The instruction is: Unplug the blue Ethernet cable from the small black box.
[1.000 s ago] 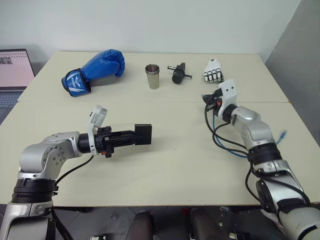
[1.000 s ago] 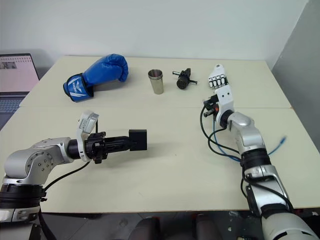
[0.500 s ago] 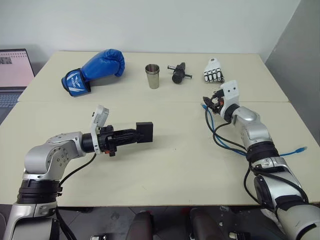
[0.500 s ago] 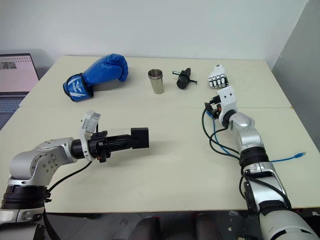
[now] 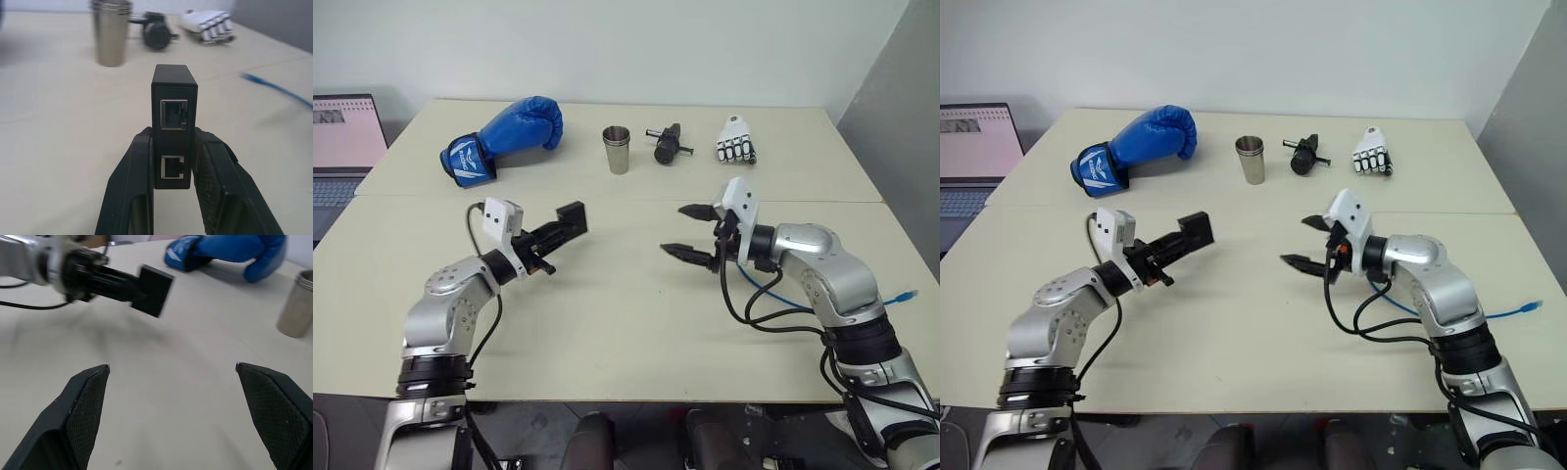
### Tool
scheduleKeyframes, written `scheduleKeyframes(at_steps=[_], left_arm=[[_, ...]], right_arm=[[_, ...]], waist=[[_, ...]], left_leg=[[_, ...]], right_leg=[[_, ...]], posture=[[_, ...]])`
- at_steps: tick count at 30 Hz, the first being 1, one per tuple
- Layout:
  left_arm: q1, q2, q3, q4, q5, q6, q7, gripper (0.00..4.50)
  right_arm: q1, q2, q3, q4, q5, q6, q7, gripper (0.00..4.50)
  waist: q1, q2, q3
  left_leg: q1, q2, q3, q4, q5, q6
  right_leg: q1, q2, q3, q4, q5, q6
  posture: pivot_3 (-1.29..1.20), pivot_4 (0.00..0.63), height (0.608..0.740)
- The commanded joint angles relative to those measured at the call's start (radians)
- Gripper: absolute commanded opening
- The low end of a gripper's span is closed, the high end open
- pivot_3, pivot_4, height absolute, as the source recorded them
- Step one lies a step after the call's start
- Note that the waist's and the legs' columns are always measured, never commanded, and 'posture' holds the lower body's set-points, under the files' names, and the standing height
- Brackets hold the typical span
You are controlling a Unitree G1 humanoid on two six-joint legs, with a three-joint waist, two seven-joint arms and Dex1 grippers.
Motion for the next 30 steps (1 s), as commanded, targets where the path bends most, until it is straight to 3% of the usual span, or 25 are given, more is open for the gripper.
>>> scheduleKeyframes(at_steps=[1, 8, 16, 18, 30], left_arm=[[0.006, -0.02, 0.004, 0.08, 0.118, -0.201, 0.091, 0.77], [-0.002, -0.08, 0.002, 0.248, 0.214, -0.38, 0.218, 0.77], [0.014, -0.11, 0.028, 0.304, 0.203, -0.368, 0.289, 0.77], [0.012, -0.113, 0.042, 0.313, 0.185, -0.349, 0.294, 1.47], [0.007, -0.11, 0.04, 0.322, 0.177, -0.346, 0.288, 4.18]], right_arm=[[-0.019, -0.004, 0.006, -0.042, 0.008, 0.039, 0.0, 4.38], [-0.012, -0.009, 0.036, -0.054, -0.007, 0.051, 0.003, 4.38], [-0.003, -0.018, 0.04, -0.081, -0.001, 0.07, 0.007, 4.38], [-0.001, -0.019, 0.038, -0.086, 0.001, 0.074, 0.009, 4.38], [-0.002, -0.02, 0.038, -0.089, 0.002, 0.077, 0.018, 4.38]], waist=[[0.0, 0.0, 0.0], [0.0, 0.0, 0.0], [0.0, 0.0, 0.0], [-0.003, 0.0, 0.0], [-0.004, 0.0, -0.001]], left_leg=[[0.0, 0.0, 0.0, 0.0, 0.0, 0.0], [0.0, -0.001, 0.0, 0.0, 0.0, 0.0], [0.002, -0.001, 0.0, 0.0, 0.0, 0.0], [0.003, -0.001, 0.0, 0.0, 0.0, 0.0], [0.004, 0.0, 0.0, 0.0, 0.0, 0.0]], right_leg=[[0.0, 0.0, 0.0, 0.0, 0.0, 0.0], [0.0, -0.001, -0.001, 0.0, 0.0, 0.0], [0.002, -0.001, -0.003, 0.001, 0.0, 0.0], [0.002, -0.001, -0.002, 0.001, 0.0, 0.0], [0.003, 0.0, -0.002, 0.001, 0.0, 0.0]], posture=[[0.0, 0.15, 0.74], [0.0, 0.15, 0.74], [0.0, 0.15, 0.74], [0.0, 0.15, 0.74], [0.0, 0.15, 0.74]])
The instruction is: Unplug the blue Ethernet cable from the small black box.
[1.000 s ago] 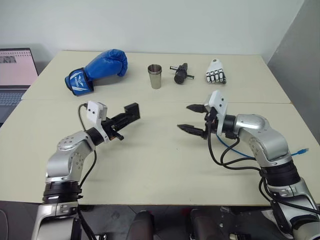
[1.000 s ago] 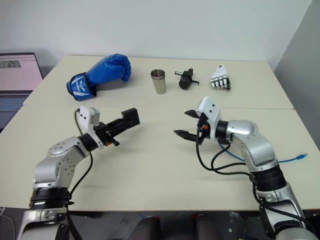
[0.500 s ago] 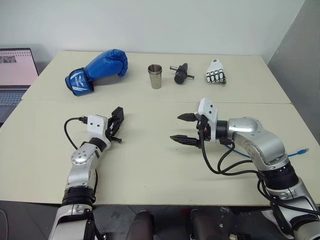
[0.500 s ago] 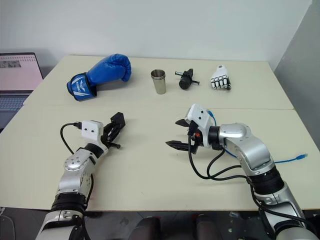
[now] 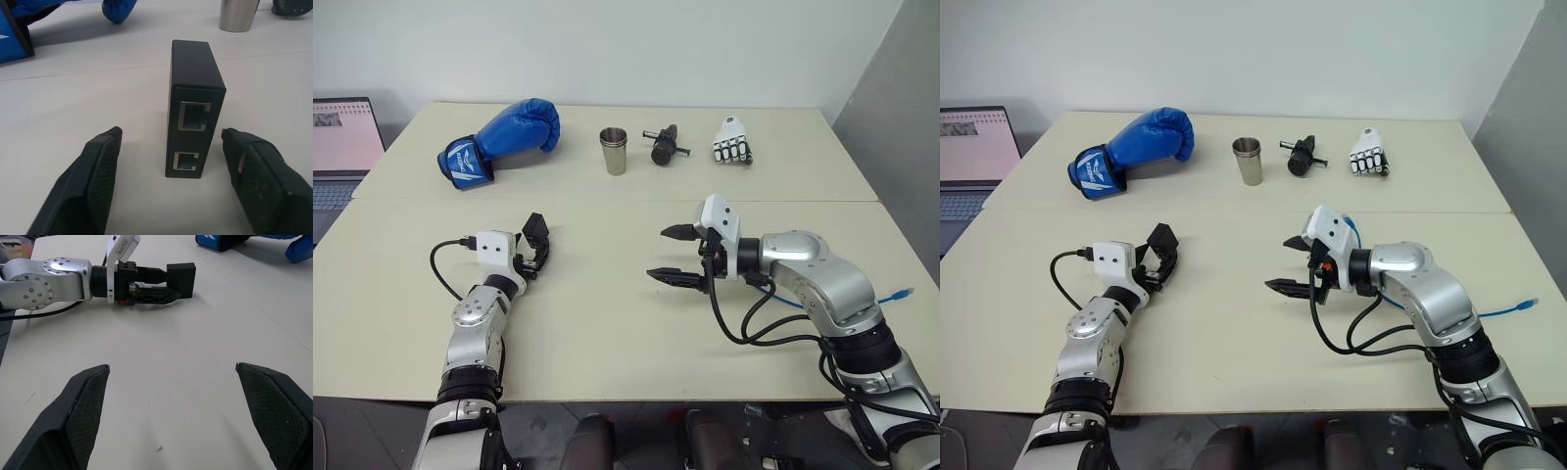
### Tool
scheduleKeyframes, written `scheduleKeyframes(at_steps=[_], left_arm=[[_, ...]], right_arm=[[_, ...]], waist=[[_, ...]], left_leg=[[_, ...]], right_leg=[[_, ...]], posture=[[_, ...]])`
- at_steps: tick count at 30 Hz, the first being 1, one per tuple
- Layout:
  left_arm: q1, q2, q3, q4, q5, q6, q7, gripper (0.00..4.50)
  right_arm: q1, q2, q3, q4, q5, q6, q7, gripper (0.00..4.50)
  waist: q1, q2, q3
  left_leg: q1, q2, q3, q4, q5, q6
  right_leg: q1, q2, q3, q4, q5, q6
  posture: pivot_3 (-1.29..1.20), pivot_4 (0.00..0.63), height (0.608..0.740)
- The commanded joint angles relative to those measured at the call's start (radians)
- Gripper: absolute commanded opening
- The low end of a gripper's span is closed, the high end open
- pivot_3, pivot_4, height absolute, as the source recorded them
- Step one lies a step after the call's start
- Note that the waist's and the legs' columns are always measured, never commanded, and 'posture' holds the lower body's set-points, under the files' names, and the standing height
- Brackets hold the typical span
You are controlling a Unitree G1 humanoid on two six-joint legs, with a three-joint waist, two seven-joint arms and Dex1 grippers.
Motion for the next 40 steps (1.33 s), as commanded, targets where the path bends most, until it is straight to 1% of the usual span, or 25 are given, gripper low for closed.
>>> scheduleKeyframes(at_steps=[1, 4, 7, 11, 16, 18, 20, 23, 27, 30, 34, 40], left_arm=[[0.011, 0.006, 0.002, 0.006, 0.007, 0.006, -0.004, 4.37], [0.03, 0.012, -0.009, -0.029, 0.017, 0.002, -0.013, 4.37], [0.085, 0.032, -0.011, -0.136, 0.02, 0.024, -0.023, 4.37], [0.198, 0.063, 0.018, -0.324, -0.001, 0.101, -0.024, 4.37], [0.281, 0.097, 0.034, -0.505, -0.05, 0.22, -0.047, 4.37], [0.311, 0.147, 0.055, -0.602, -0.091, 0.307, -0.083, 4.37], [0.33, 0.186, 0.062, -0.659, -0.108, 0.365, -0.106, 4.37], [0.361, 0.291, 0.097, -0.73, -0.21, 0.479, -0.235, 4.37], [0.362, 0.44, 0.135, -0.755, -0.278, 0.548, -0.387, 4.37], [0.352, 0.515, 0.159, -0.755, -0.319, 0.572, -0.473, 4.37], [0.325, 0.548, 0.171, -0.722, -0.319, 0.572, -0.506, 4.37], [0.268, 0.546, 0.165, -0.709, -0.335, 0.561, -0.545, 4.37]], right_arm=[[-0.008, -0.006, -0.01, -0.044, 0.011, -0.004, 0.009, 4.38], [-0.008, -0.007, -0.008, -0.046, 0.012, -0.001, 0.011, 4.38], [0.0, -0.013, -0.013, -0.059, 0.016, 0.006, 0.011, 4.38], [0.016, -0.019, -0.027, -0.072, 0.022, 0.014, 0.002, 4.38], [0.042, -0.022, -0.047, -0.083, 0.031, 0.018, -0.011, 4.38], [0.079, -0.05, -0.089, -0.094, 0.047, 0.019, -0.004, 4.38], [0.103, -0.073, -0.117, -0.102, 0.057, 0.017, 0.003, 4.38], [0.139, -0.142, -0.18, -0.112, 0.082, -0.008, 0.044, 4.38], [0.171, -0.225, -0.262, -0.104, 0.116, -0.029, 0.098, 4.38], [0.192, -0.287, -0.312, -0.094, 0.136, -0.039, 0.138, 4.38], [0.202, -0.336, -0.349, -0.081, 0.156, -0.044, 0.164, 4.38], [0.209, -0.367, -0.371, -0.081, 0.175, -0.028, 0.17, 4.38]], waist=[[0.0, 0.0, 0.0], [0.0, 0.0, 0.0], [-0.001, 0.0, 0.0], [-0.003, 0.0, 0.0], [0.002, 0.0, 0.0], [0.004, 0.0, 0.0], [0.005, 0.0, 0.0], [0.003, 0.0, 0.0], [0.001, 0.0, 0.0], [0.001, 0.0, 0.0], [0.001, 0.0, 0.0], [0.002, 0.0, 0.0]], left_leg=[[0.0, 0.0, 0.0, 0.0, 0.0, 0.0], [0.0, 0.0, 0.0, 0.0, 0.0, 0.0], [0.0, 0.0, 0.0, 0.0, 0.0, 0.0], [0.0, 0.001, 0.0, -0.001, 0.0, 0.0], [-0.001, 0.0, -0.001, -0.001, 0.0, 0.0], [-0.001, 0.0, -0.001, -0.001, 0.0, 0.0], [-0.001, 0.0, -0.001, 0.0, 0.0, 0.0], [-0.001, 0.0, 0.0, -0.001, 0.0, 0.0], [0.0, 0.0, 0.001, -0.002, 0.0, 0.0], [0.0, 0.001, 0.003, -0.002, 0.0, 0.0], [0.0, 0.001, 0.005, -0.002, 0.0, 0.0], [0.0, 0.001, 0.005, -0.002, 0.0, 0.0]], right_leg=[[0.0, 0.0, 0.0, 0.0, 0.0, 0.0], [0.0, 0.0, 0.0, 0.0, 0.0, 0.0], [0.0, 0.0, 0.001, 0.0, 0.0, 0.0], [0.0, -0.001, 0.002, -0.001, 0.0, 0.0], [0.0, -0.001, 0.001, -0.001, 0.0, 0.0], [0.0, -0.001, 0.001, -0.001, 0.0, 0.0], [0.0, -0.001, 0.001, -0.001, 0.0, 0.0], [0.0, -0.001, 0.001, -0.001, 0.0, 0.0], [0.0, 0.0, 0.001, -0.001, 0.0, 0.0], [0.0, 0.001, 0.001, -0.001, 0.0, 0.0], [0.0, 0.001, 0.001, -0.002, 0.0, 0.0], [0.0, 0.001, 0.002, -0.002, 0.0, 0.0]], posture=[[0.0, 0.15, 0.74], [0.0, 0.15, 0.74], [0.0, 0.15, 0.74], [0.0, 0.15, 0.74], [0.0, 0.15, 0.74], [0.0, 0.15, 0.74], [0.0, 0.15, 0.74], [0.0, 0.15, 0.74], [0.0, 0.15, 0.74], [0.0, 0.15, 0.74], [0.0, 0.15, 0.74], [0.0, 0.15, 0.74]])
